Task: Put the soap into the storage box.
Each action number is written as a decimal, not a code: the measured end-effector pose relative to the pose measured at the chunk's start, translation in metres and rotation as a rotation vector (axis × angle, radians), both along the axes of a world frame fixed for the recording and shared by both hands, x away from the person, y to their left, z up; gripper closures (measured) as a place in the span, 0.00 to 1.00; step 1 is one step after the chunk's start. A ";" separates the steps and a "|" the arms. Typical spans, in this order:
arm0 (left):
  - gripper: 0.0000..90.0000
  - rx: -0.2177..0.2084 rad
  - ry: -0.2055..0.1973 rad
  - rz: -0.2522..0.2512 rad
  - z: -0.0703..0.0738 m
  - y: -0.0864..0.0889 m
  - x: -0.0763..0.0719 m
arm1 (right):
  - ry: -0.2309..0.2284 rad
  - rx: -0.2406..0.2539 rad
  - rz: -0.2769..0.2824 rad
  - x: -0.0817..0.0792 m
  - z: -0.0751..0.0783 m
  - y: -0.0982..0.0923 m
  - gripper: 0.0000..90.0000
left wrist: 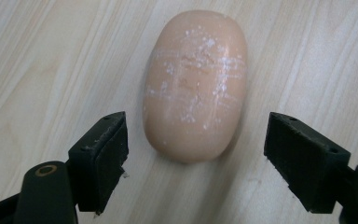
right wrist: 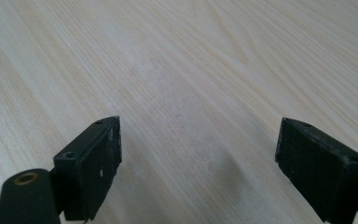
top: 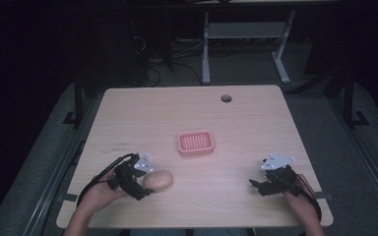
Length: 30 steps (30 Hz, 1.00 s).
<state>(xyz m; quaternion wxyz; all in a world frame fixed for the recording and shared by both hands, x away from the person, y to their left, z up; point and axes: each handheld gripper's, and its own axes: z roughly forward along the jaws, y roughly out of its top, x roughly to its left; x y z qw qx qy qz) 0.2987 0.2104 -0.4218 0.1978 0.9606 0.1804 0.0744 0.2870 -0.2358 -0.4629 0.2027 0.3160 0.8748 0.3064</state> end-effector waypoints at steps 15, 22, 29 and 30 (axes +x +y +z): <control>0.24 0.019 0.023 -0.040 -0.004 -0.020 0.012 | -0.002 0.004 0.000 0.000 0.000 -0.001 0.15; 0.25 0.029 0.037 -0.048 -0.008 -0.025 0.014 | -0.003 0.006 -0.001 0.000 0.000 -0.001 0.15; 0.25 0.053 0.057 -0.054 -0.013 -0.031 0.020 | -0.005 0.003 0.005 0.001 0.000 -0.001 0.15; 0.25 0.055 0.059 -0.052 -0.013 -0.032 0.020 | -0.005 0.004 0.003 0.001 0.000 -0.001 0.15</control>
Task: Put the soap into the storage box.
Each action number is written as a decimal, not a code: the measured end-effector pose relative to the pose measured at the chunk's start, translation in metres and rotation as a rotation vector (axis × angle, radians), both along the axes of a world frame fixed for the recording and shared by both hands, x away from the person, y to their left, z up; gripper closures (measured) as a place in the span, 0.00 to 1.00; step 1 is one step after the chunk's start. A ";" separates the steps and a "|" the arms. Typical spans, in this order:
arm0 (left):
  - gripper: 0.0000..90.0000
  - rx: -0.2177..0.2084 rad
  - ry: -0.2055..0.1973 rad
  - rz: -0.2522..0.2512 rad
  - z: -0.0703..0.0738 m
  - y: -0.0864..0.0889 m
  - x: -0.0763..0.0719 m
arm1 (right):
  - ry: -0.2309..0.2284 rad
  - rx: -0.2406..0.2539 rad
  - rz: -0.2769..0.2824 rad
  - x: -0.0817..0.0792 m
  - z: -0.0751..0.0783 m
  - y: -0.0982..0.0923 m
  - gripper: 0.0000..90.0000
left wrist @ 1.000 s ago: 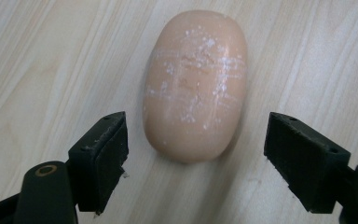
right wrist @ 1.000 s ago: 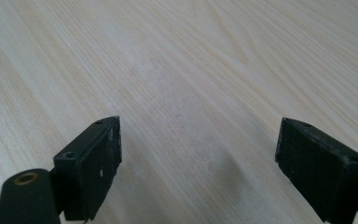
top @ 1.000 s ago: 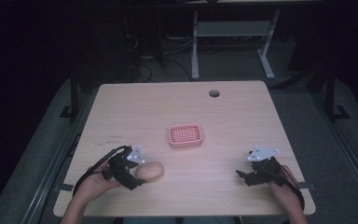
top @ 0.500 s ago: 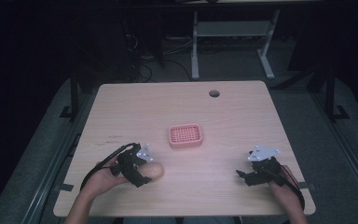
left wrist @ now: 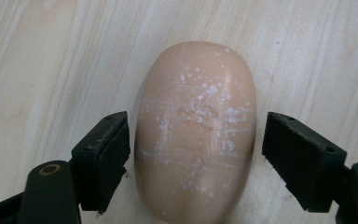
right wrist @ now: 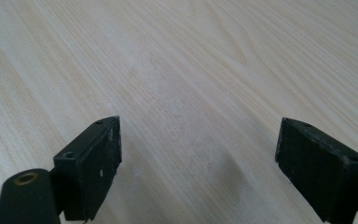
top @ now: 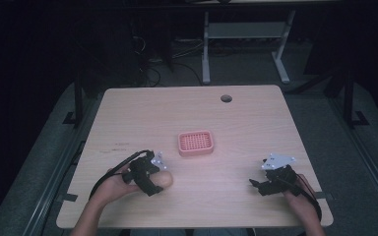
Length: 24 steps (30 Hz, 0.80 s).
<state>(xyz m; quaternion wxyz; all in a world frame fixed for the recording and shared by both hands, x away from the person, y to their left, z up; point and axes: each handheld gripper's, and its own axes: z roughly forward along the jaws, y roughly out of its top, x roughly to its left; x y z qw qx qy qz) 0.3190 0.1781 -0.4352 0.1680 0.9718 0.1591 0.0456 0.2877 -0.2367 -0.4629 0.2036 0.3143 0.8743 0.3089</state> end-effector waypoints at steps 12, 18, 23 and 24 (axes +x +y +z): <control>0.32 0.023 0.017 -0.009 -0.006 -0.006 0.005 | 0.003 0.004 -0.005 0.000 0.001 0.000 0.15; 0.33 0.023 0.030 -0.010 -0.007 -0.005 0.006 | 0.003 0.005 -0.005 -0.001 0.001 0.000 0.15; 0.34 0.020 0.030 -0.010 -0.006 -0.005 0.006 | 0.001 0.005 -0.003 0.000 0.001 -0.001 0.15; 0.34 0.023 0.031 -0.011 -0.006 -0.005 0.006 | 0.001 0.005 -0.003 0.000 0.001 -0.001 0.15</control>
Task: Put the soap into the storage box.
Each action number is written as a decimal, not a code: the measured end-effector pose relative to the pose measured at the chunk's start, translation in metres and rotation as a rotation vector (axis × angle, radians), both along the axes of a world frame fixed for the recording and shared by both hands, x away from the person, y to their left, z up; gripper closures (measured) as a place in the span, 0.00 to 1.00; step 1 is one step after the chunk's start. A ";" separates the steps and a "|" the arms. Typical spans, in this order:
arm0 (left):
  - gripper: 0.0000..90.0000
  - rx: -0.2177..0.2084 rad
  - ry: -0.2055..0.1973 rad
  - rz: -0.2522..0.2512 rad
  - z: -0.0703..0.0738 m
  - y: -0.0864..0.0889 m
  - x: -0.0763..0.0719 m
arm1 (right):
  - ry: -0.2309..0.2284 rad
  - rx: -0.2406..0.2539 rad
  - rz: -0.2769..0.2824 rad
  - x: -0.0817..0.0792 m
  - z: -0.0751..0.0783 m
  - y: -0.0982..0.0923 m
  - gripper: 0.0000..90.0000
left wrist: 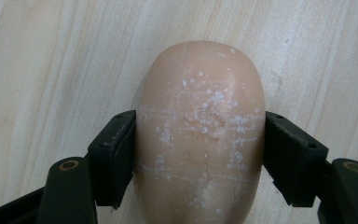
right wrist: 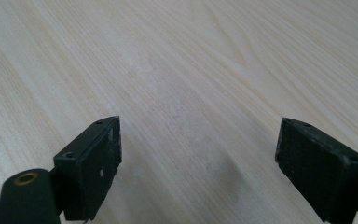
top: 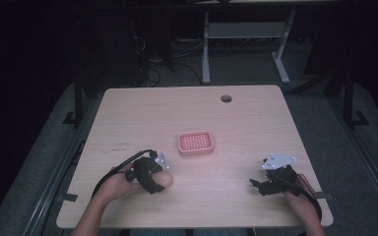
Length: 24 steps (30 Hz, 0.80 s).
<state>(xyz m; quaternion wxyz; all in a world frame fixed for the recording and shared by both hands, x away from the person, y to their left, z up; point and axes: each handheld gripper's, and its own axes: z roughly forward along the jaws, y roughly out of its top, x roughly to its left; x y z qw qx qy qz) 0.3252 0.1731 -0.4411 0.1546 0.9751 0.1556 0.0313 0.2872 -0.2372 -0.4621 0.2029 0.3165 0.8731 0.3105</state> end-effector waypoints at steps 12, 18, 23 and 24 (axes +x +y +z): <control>0.35 -0.061 -0.001 0.022 0.008 0.004 0.001 | -0.002 0.004 0.003 0.001 0.000 -0.001 0.15; 0.35 -0.057 0.000 0.018 0.014 0.002 0.003 | -0.003 0.011 -0.001 0.001 0.000 -0.001 0.15; 0.35 -0.057 -0.001 0.022 0.016 0.001 0.005 | -0.005 0.010 0.005 0.001 0.000 -0.001 0.15; 0.35 -0.049 -0.002 0.014 0.018 0.000 0.006 | -0.002 0.010 0.003 0.001 -0.001 -0.002 0.15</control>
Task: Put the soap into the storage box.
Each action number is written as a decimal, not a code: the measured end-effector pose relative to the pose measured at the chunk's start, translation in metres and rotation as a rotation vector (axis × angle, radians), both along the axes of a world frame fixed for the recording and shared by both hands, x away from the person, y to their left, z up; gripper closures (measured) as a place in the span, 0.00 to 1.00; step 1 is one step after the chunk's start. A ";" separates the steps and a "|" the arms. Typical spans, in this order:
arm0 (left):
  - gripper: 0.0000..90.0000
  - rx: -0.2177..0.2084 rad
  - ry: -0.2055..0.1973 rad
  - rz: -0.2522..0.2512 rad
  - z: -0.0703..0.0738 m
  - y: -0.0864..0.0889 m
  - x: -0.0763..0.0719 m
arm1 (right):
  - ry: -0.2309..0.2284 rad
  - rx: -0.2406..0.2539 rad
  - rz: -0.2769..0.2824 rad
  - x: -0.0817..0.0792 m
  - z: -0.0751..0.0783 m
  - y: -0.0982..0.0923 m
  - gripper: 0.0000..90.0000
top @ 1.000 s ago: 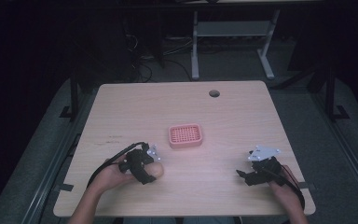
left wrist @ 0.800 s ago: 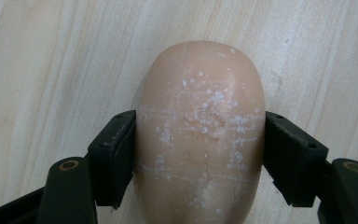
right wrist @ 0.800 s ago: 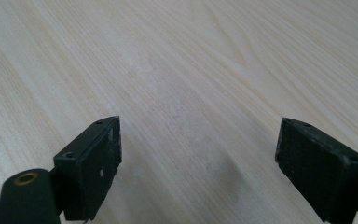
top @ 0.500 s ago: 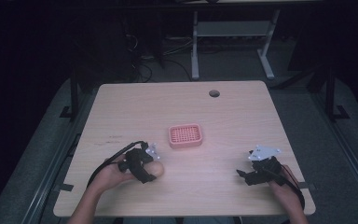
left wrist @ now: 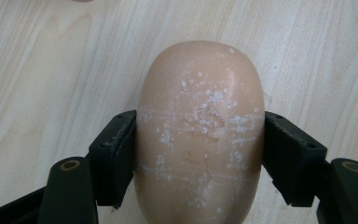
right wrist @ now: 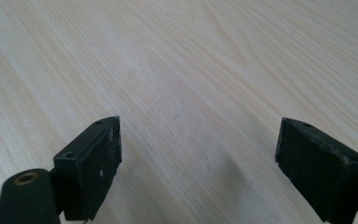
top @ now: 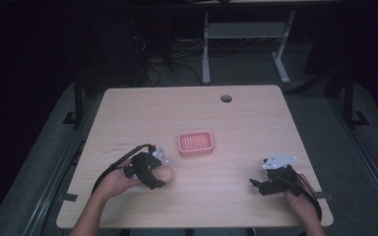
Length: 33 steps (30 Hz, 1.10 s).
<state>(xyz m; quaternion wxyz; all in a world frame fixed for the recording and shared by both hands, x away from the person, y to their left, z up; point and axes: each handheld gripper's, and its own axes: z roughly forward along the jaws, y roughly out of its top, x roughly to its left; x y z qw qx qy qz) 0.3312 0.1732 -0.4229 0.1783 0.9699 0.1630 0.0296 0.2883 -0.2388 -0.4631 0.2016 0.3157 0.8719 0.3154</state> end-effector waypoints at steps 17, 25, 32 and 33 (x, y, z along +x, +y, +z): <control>0.35 0.003 0.003 -0.007 0.007 -0.008 0.011 | -0.007 0.010 0.000 -0.001 0.001 0.000 0.15; 0.35 0.014 0.006 -0.015 0.010 -0.013 0.017 | -0.007 0.016 -0.002 -0.001 0.001 -0.001 0.15; 0.35 0.009 0.007 -0.012 0.011 -0.016 0.022 | -0.009 0.020 0.001 -0.001 0.001 0.000 0.15; 0.35 0.009 0.009 -0.012 0.012 -0.016 0.023 | -0.009 0.020 0.001 -0.001 0.001 0.000 0.15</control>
